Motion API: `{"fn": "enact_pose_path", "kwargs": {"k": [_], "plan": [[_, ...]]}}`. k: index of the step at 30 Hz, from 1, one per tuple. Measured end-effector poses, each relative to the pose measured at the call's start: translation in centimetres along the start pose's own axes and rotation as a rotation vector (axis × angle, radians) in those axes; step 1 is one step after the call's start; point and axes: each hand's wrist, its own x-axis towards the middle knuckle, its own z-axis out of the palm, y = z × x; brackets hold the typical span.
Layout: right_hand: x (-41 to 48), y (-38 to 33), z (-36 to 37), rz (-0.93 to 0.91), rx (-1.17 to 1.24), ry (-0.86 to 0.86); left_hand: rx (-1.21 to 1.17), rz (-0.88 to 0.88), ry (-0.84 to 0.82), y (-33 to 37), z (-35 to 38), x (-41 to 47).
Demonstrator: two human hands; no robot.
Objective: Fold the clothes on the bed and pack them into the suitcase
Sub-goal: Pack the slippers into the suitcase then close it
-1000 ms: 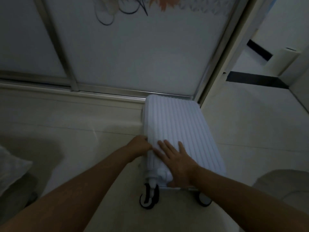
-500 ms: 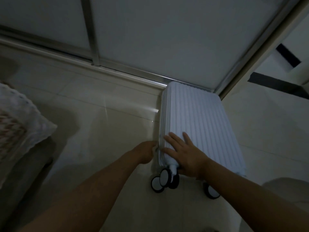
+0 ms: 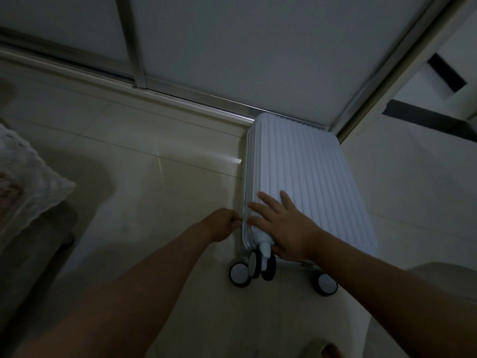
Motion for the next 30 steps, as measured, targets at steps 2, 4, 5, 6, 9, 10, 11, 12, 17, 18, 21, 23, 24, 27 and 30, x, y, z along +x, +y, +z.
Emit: {"fn": "enact_pose_path", "kwargs": {"k": [2, 4, 5, 6, 9, 10, 11, 12, 17, 18, 21, 23, 24, 27, 30], "plan": [[-0.1, -0.1, -0.1, 0.001, -0.006, 0.01, -0.038, 0.003, 0.031, -0.4, 0.3, -0.1], [-0.1, -0.1, 0.0, 0.002, 0.001, 0.026, -0.026, -0.007, 0.046, -0.5, 0.6, -0.2], [-0.1, 0.0, 0.1, 0.004, 0.003, 0.03, -0.001, -0.003, 0.058, -0.5, 0.7, -0.3], [-0.2, 0.1, 0.1, 0.004, 0.001, 0.026, 0.037, 0.011, 0.071, -0.4, 0.7, -0.4], [-0.4, 0.5, 0.3, -0.008, -0.007, 0.005, 0.181, 0.095, 0.08, -0.4, 1.3, -2.2], [-0.4, 0.5, 0.2, -0.006, -0.008, 0.003, 0.212, 0.127, 0.071, -0.4, 1.8, -3.3], [-0.4, 0.4, 0.1, -0.002, -0.011, 0.005, 0.212, 0.155, 0.055, -0.3, 2.5, -4.3], [-0.5, 0.3, 0.0, 0.007, -0.014, 0.012, 0.182, 0.177, 0.028, -0.2, 3.3, -5.3], [-1.6, -1.0, -0.3, 0.129, 0.035, 0.034, -0.021, 0.136, 0.004, 1.1, 6.1, -7.3], [-1.9, -1.3, -0.3, 0.157, 0.05, 0.047, -0.049, 0.119, -0.016, 1.9, 6.7, -7.5], [-3.3, -2.4, -0.5, 0.275, 0.141, 0.154, -0.342, 0.051, -0.101, 5.1, 8.9, -8.2], [-5.4, -2.8, -0.1, 0.29, 0.228, 0.283, -0.651, -0.095, -0.091, 6.9, 10.2, -8.6], [-6.8, -3.1, 0.3, 0.264, 0.252, 0.313, -0.728, -0.154, -0.084, 7.5, 10.7, -8.7], [-10.0, -4.5, 1.5, 0.17, 0.314, 0.202, -0.73, -0.219, -0.072, 8.0, 11.2, -8.9], [-10.0, -6.5, 2.8, 0.228, 0.404, -0.1, -0.66, -0.261, -0.108, 7.4, 11.2, -8.3]]}}
